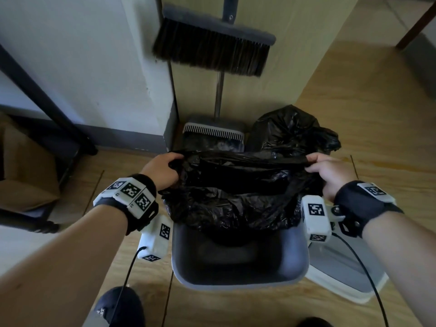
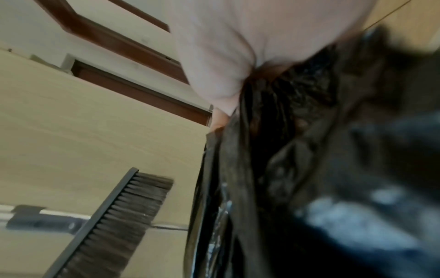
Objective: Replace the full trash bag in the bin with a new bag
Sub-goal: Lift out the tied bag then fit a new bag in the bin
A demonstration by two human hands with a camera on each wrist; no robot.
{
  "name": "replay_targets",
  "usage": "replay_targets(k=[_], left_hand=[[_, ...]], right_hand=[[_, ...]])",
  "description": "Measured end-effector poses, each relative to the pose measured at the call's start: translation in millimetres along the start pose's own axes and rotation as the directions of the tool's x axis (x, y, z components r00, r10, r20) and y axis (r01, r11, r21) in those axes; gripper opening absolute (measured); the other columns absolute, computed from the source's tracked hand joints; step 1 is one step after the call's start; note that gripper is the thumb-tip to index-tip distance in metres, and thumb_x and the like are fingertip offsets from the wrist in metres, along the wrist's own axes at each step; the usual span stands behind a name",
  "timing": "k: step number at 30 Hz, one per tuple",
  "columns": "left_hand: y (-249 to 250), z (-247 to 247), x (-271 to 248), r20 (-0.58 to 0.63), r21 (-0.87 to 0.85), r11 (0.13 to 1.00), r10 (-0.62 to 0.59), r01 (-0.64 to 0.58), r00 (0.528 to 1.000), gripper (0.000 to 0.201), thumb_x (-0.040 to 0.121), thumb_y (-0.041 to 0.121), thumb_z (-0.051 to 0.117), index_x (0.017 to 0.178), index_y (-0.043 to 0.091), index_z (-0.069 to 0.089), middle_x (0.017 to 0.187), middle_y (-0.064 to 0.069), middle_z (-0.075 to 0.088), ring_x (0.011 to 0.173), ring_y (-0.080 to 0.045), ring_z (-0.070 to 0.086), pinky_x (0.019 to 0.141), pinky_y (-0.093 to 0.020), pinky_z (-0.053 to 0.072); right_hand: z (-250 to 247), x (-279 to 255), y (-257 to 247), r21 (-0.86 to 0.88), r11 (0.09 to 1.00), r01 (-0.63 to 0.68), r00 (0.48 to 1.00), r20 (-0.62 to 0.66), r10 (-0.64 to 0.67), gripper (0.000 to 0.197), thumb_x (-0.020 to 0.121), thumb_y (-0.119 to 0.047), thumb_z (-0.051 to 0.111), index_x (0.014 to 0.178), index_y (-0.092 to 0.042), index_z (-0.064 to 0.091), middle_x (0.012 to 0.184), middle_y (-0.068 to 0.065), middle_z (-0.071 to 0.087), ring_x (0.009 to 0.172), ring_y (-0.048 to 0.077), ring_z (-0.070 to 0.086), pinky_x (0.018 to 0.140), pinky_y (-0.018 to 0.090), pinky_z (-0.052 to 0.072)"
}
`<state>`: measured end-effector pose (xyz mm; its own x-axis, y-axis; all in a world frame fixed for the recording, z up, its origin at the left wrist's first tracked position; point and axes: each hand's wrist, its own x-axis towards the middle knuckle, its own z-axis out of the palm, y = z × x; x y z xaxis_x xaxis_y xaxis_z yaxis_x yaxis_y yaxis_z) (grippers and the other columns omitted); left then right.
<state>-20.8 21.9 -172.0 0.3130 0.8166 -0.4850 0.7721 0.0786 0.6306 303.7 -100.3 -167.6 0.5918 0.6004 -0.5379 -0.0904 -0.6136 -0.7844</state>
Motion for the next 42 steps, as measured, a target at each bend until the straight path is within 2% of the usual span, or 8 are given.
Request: replay_targets(k=[5,11,16,18,22,26,37,42], left_hand=[[-4.3,5.9,1.8,0.012,0.045,0.999,-0.011,0.01,1.0,0.049,0.086,0.001,0.046,0.131,0.018,0.055,0.128,-0.015,0.06,0.112,-0.032,0.057,0.083,-0.027,0.043],[-12.5,11.1,2.7,0.055,0.113,0.993,-0.02,0.014,0.998,0.047,0.085,-0.001,0.045,0.126,0.017,0.061,0.12,-0.015,0.064,0.099,-0.027,0.058,0.078,-0.029,0.044],[-17.3,12.3,-2.7,0.066,0.16,0.987,-0.026,0.015,0.998,0.047,0.083,-0.005,0.048,0.124,0.014,0.061,0.106,-0.013,0.063,0.082,-0.023,0.054,0.061,-0.024,0.041],[-19.7,9.6,-11.2,0.02,0.163,0.986,-0.029,0.026,0.999,0.046,0.08,-0.002,0.055,0.122,0.016,0.063,0.108,-0.013,0.064,0.089,-0.026,0.059,0.068,-0.027,0.047],[-26.4,3.9,-26.7,-0.108,0.248,0.969,0.035,-0.007,0.993,0.052,0.062,0.015,0.066,0.111,0.029,0.067,0.117,-0.012,0.061,0.108,-0.032,0.058,0.095,-0.044,0.05],[-2.1,-0.3,-55.7,-0.285,0.116,0.979,0.195,-0.168,0.938,0.037,0.069,0.0,0.069,0.101,0.018,0.068,0.107,0.001,0.057,0.101,-0.014,0.052,0.093,-0.026,0.041],[-3.5,8.5,-113.4,-0.061,0.319,0.948,0.011,0.009,0.998,0.02,0.088,0.032,0.055,0.071,0.023,0.057,0.085,-0.002,0.066,0.086,-0.023,0.059,0.073,-0.028,0.042],[-4.1,16.4,-120.8,0.146,0.355,0.935,-0.067,0.011,0.987,0.041,0.085,0.042,0.062,0.113,0.012,0.061,0.108,-0.007,0.065,0.095,-0.023,0.059,0.084,-0.03,0.046]], right_hand=[[-6.4,10.6,1.7,-0.078,0.995,0.068,0.997,-0.02,-0.07,0.05,0.083,0.021,0.042,0.05,-0.016,0.045,0.052,-0.009,0.052,0.052,0.005,0.051,0.054,0.013,0.038],[-2.3,-6.0,1.9,-0.371,0.927,0.051,0.998,0.058,-0.032,0.055,0.085,0.017,0.031,0.105,-0.017,0.07,0.096,0.002,0.064,0.082,0.021,0.059,0.071,0.026,0.053],[4.6,-20.6,20.7,-0.472,0.881,0.035,0.992,0.123,0.027,0.038,0.091,0.006,0.044,0.114,-0.015,0.066,0.105,0.009,0.066,0.093,0.029,0.063,0.078,0.032,0.054],[3.3,-31.4,21.1,-0.418,0.908,0.034,0.995,0.098,0.008,0.032,0.091,0.003,0.049,0.114,-0.013,0.066,0.103,0.01,0.065,0.086,0.023,0.06,0.066,0.023,0.051],[-5.8,-50.1,16.3,-0.521,0.85,0.084,0.996,0.071,-0.054,0.035,0.089,0.004,0.048,0.111,-0.014,0.068,0.112,0.008,0.063,0.091,0.022,0.058,0.089,0.035,0.05],[-11.2,-73.1,0.9,-0.643,0.732,0.223,0.956,-0.003,-0.294,0.026,0.083,-0.003,0.061,0.098,-0.02,0.075,0.11,0.002,0.068,0.079,0.016,0.061,0.066,0.025,0.049],[1.6,-125.1,0.8,-0.823,0.53,0.202,0.978,0.137,-0.159,0.042,0.088,-0.039,0.059,0.068,-0.003,0.072,0.045,0.006,0.054,0.051,0.025,0.058,0.051,0.025,0.044],[-1.0,-135.4,12.7,-0.837,0.53,0.135,0.987,0.159,0.001,0.022,0.077,-0.016,0.069,0.089,0.002,0.072,0.079,0.018,0.075,0.076,0.032,0.073,0.069,0.037,0.057]])
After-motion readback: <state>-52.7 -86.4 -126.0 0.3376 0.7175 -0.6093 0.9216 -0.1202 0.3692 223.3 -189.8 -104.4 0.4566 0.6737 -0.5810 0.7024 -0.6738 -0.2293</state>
